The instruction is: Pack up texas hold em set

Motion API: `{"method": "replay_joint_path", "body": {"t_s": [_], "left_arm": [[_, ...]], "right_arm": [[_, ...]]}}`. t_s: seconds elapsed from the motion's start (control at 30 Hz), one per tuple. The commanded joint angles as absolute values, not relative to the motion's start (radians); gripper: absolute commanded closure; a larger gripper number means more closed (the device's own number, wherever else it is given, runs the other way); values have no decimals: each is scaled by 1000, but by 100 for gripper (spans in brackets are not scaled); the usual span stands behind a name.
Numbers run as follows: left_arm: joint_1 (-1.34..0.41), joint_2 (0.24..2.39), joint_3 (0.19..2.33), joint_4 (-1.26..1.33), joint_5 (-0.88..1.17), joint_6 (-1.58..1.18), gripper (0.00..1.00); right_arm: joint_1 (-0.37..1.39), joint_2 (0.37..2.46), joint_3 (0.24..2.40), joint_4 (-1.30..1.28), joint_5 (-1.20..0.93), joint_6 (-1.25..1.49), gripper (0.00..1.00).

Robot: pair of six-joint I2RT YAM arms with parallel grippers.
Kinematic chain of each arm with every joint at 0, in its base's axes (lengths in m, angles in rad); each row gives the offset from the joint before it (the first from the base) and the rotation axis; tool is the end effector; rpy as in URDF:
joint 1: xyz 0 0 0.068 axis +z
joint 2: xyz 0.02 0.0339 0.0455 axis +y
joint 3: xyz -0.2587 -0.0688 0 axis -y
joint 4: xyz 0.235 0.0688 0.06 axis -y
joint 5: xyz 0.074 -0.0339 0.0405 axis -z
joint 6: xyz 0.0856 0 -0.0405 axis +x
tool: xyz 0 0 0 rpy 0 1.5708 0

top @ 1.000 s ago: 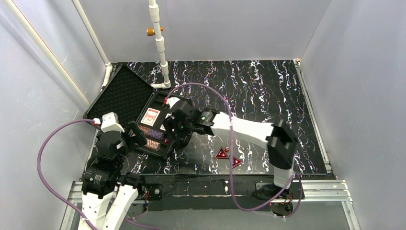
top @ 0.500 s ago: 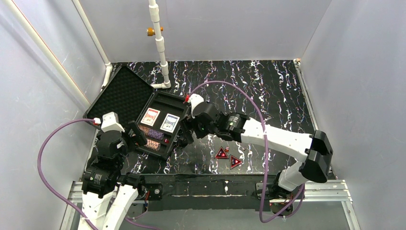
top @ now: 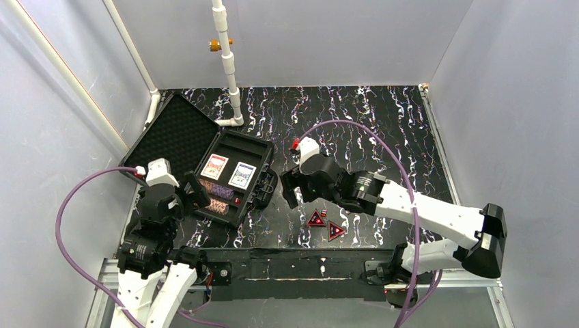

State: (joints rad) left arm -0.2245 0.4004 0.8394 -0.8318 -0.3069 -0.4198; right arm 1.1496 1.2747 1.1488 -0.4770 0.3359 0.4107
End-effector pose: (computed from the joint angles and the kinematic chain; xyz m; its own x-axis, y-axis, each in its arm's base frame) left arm 0.1157 0.0001 0.3090 -0.3164 -0.3263 -0.8908 -0.2068 0.9401 -0.2709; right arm 0.1536 0.2738 0.3032 -0.5122 -0.2214 -0.8298 -0.5956 0.7877 0.1575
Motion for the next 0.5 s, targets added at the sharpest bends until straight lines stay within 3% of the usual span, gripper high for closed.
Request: {"method": "replay_joint_path", "body": {"t_s": [0.0, 0.23, 0.47], "left_arm": [[-221, 429, 832, -840, -292, -408, 2], [-220, 454, 827, -805, -154, -369, 2], [-221, 501, 811, -723, 110, -325, 2]], "right_arm": [[1150, 1199, 1097, -494, 420, 450, 2], [1149, 1131, 1019, -574, 521, 510, 2], [1149, 1094, 959, -623, 574, 585, 2]]}}
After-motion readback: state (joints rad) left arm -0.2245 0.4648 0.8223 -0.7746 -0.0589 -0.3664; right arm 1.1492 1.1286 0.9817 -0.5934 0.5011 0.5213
